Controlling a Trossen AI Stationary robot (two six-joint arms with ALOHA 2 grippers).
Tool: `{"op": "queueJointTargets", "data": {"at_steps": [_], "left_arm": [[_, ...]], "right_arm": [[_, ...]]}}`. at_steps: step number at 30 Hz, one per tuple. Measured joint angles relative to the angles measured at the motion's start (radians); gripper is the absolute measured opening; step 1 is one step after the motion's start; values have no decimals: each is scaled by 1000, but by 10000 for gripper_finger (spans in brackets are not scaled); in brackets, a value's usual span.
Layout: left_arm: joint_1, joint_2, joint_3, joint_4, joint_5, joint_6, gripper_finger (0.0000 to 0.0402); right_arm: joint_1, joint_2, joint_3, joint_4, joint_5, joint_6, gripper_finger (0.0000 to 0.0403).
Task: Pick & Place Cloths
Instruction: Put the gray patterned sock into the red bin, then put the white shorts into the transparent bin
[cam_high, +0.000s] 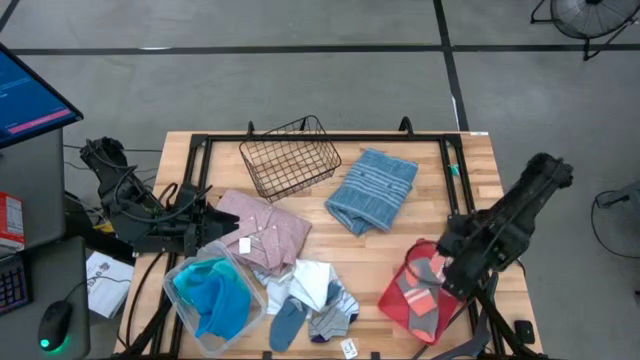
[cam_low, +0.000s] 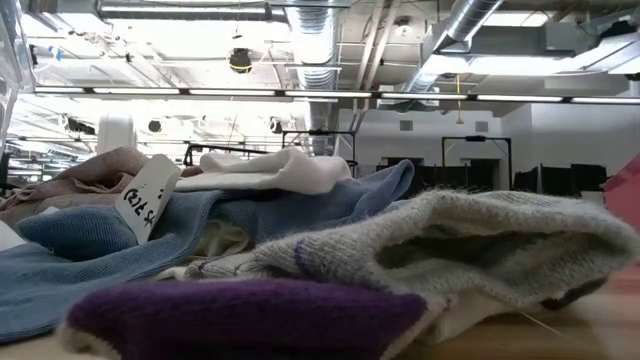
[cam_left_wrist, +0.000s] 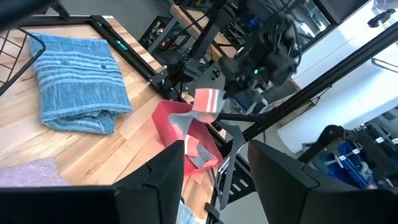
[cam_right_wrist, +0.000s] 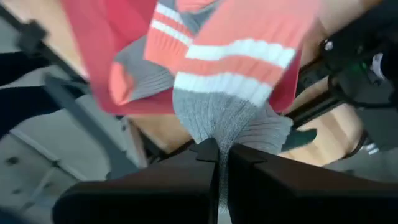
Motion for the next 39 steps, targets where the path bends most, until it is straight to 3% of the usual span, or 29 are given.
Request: {"op": "queueJointTargets", "data": {"at_steps": [9, 14, 19, 24, 31, 35, 39], "left_arm": [[0, 0, 0, 2, 0, 0, 163], [0, 0, 0, 4, 0, 0, 163], [0, 0, 0, 7, 0, 0, 163], [0, 0, 0, 7, 0, 0, 163], [0, 0, 0, 7, 6, 14, 163], [0, 30, 0, 13, 27, 106, 168], [25, 108, 0, 94, 31, 264, 183]], "right_arm": [[5, 231, -95, 259, 148, -97, 0], [10, 353, -113, 428, 118, -194, 12], [28, 423, -114, 426, 57, -199, 34], [34, 427, -114, 418, 9, -242, 102], [-8, 292, -114, 389, 8, -288, 257], [-59, 180, -114, 412, 27, -275, 327], [-92, 85, -114, 448, 111, -271, 361]]}}
